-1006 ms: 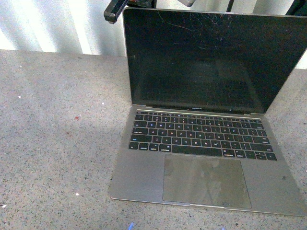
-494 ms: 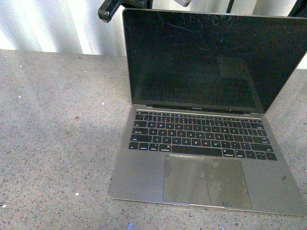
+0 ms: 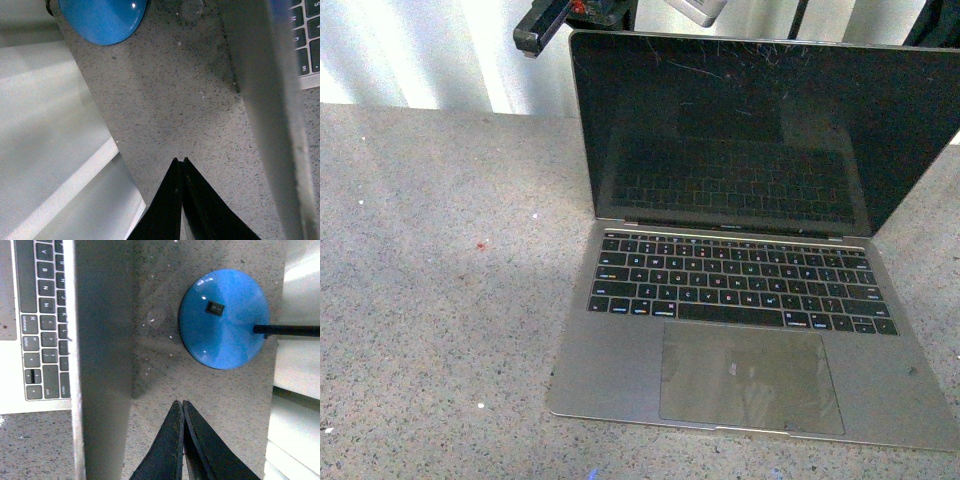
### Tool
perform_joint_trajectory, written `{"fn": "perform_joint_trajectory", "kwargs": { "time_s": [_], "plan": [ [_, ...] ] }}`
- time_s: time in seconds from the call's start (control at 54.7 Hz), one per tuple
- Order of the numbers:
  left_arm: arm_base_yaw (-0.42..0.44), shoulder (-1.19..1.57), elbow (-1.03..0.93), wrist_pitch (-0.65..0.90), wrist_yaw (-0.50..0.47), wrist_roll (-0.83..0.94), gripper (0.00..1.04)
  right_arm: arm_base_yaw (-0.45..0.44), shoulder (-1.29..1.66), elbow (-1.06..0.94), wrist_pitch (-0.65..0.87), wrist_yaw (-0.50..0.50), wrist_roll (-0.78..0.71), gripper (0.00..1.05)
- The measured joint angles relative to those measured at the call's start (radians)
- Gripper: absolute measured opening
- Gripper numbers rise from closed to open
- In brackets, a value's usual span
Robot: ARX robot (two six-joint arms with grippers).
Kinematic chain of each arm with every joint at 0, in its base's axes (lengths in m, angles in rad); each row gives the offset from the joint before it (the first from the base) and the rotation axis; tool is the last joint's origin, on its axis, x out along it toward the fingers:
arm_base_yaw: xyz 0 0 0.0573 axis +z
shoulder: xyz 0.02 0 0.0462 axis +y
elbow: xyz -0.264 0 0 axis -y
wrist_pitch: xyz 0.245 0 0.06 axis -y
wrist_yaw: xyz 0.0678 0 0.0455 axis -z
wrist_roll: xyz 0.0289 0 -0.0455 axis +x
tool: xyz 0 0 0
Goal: Close laptop
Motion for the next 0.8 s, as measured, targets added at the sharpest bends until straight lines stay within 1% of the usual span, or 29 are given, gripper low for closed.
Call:
{"fn": "perform_joint_trajectory", "kwargs": {
  "time_s": [0.274, 0.366, 0.53, 0.805],
  "plan": [
    [-0.025, -0.051, -0.075, -0.012, 0.023, -0.001, 0.04, 0.026, -0.059, -0.089, -0.007, -0.012, 0.021, 0.03],
    [-0.032, -0.073, -0.105, -0.019, 0.039, -0.005, 0.04, 0.032, -0.079, -0.120, -0.007, -0.005, 0.023, 0.03],
    [-0.040, -0.114, -0.176, -0.016, 0.040, -0.005, 0.04, 0.040, -0.109, -0.187, -0.010, 0.010, 0.023, 0.03],
    [-0.047, -0.169, -0.367, 0.074, 0.067, -0.006, 0.04, 0.044, -0.146, -0.327, 0.034, 0.018, 0.020, 0.03]
  ]
}}
